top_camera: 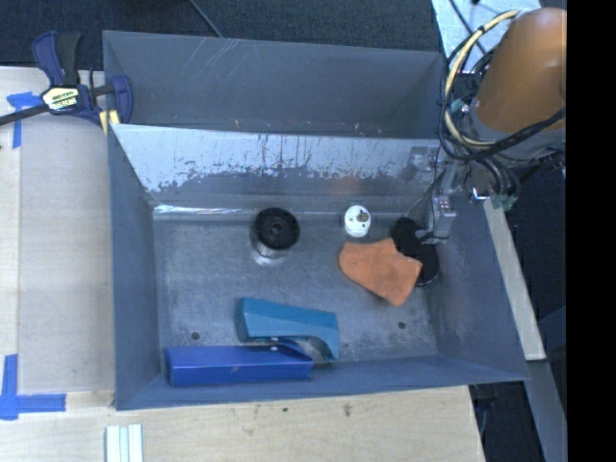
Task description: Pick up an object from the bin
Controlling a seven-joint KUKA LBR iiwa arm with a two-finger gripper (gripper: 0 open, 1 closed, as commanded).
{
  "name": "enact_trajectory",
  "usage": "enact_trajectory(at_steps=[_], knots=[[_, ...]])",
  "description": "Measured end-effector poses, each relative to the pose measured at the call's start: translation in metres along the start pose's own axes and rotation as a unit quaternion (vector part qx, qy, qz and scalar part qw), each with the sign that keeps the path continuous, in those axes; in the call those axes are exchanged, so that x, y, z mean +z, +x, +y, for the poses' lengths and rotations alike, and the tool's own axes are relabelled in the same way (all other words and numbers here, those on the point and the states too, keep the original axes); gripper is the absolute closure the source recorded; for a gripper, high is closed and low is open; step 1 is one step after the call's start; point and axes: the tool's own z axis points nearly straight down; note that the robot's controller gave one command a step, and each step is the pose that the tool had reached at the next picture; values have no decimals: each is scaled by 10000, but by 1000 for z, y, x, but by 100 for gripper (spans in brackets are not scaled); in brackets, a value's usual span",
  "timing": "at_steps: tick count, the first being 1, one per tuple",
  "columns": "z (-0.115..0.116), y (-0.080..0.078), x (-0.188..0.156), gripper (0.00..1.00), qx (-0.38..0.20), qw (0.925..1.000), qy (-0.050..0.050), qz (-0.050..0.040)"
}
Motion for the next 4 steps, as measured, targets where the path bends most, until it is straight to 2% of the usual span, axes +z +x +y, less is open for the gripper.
enact_trajectory(at_steps=[1,2,3,4], knots=[[0,0,0,0,-1,10000,0,0],[2,3,28,0,382,9993,6,-36],[1,11,90,0,629,9980,-1,-8],[-1,12,129,0,714,9974,-3,2]])
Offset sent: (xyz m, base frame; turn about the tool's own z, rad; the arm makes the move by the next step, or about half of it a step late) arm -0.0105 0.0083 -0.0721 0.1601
